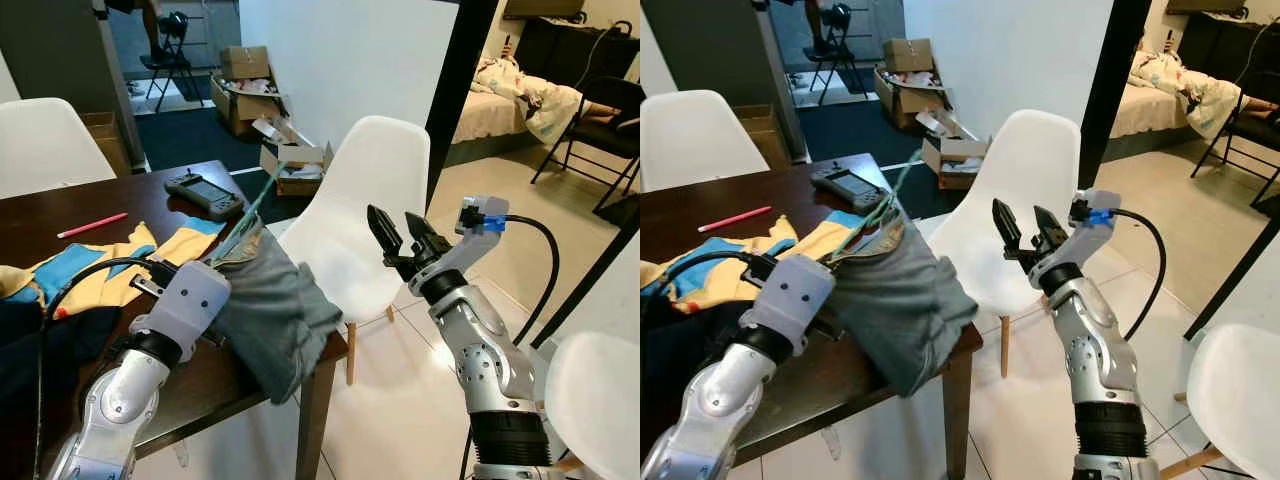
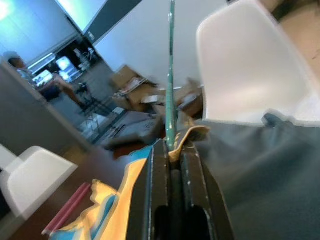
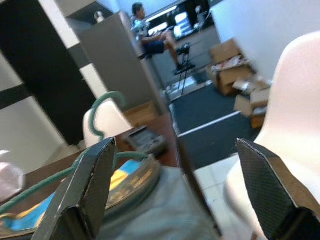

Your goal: Hang hanger

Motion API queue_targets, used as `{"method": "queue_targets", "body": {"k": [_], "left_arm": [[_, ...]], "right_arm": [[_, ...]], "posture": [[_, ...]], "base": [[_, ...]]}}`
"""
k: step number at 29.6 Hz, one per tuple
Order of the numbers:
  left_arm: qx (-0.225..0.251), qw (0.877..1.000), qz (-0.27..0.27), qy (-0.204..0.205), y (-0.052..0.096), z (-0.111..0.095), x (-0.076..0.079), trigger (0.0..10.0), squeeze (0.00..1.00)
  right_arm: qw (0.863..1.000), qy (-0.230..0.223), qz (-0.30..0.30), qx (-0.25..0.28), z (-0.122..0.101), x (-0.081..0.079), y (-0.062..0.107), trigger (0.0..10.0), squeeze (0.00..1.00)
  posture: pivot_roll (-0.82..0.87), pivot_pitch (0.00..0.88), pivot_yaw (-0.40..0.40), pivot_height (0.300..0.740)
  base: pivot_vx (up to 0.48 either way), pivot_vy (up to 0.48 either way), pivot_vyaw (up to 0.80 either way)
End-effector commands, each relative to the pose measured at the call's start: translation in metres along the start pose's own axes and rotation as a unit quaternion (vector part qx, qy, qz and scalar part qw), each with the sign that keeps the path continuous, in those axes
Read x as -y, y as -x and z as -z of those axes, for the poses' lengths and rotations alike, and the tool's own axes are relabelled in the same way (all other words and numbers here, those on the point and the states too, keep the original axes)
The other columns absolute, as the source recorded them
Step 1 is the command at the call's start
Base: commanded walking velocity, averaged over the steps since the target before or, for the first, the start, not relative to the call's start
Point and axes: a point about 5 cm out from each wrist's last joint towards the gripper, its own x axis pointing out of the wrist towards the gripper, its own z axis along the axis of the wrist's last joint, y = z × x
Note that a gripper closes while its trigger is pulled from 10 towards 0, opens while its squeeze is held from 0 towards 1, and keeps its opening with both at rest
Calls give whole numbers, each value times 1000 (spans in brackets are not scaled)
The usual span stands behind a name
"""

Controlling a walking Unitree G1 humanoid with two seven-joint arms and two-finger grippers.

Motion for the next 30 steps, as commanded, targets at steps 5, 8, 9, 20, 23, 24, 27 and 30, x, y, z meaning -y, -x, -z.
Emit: {"method": "queue_targets", "body": {"k": [5, 8, 9, 20, 23, 24, 27, 30], "left_arm": [[15, 997, 21, -66, 8, -4, 24, 10000, 0], [9, 996, 27, -88, 15, -1, 34, 10000, 0], [5, 995, 30, -95, 17, 1, 37, 10000, 0], [4, 991, 37, -131, 29, 4, 46, 10000, 0], [6, 990, 41, -136, 31, 4, 49, 10000, 0], [7, 990, 43, -137, 32, 3, 49, 10000, 0], [9, 989, 44, -140, 32, 3, 50, 10000, 0], [11, 989, 45, -141, 32, 2, 51, 10000, 0]], "right_arm": [[994, -36, -57, -90, 21, -21, -14, 10000, 0], [985, -36, -94, -142, 37, -40, -24, 10000, 0], [979, -45, -111, -163, 43, -50, -28, 10000, 0], [948, -97, -105, -285, 80, -70, -40, 10000, 467], [938, -126, -122, -299, 84, -76, -41, 10000, 0], [934, -134, -131, -304, 85, -79, -41, 10000, 0], [931, -135, -135, -310, 87, -82, -42, 10000, 0], [930, -132, -134, -314, 89, -84, -44, 10000, 0]], "posture": [[95, 0, -53, 740], [99, 0, -58, 740], [101, 0, -59, 740], [121, 0, -68, 740], [127, 0, -70, 740], [127, 0, -70, 740], [129, 0, -73, 740], [132, 0, -73, 740]], "base": [[0, 0, 0], [0, 0, 0], [0, 0, 0], [0, 0, 0], [0, 0, 0], [0, 0, 0], [0, 0, 0], [0, 0, 0]]}}
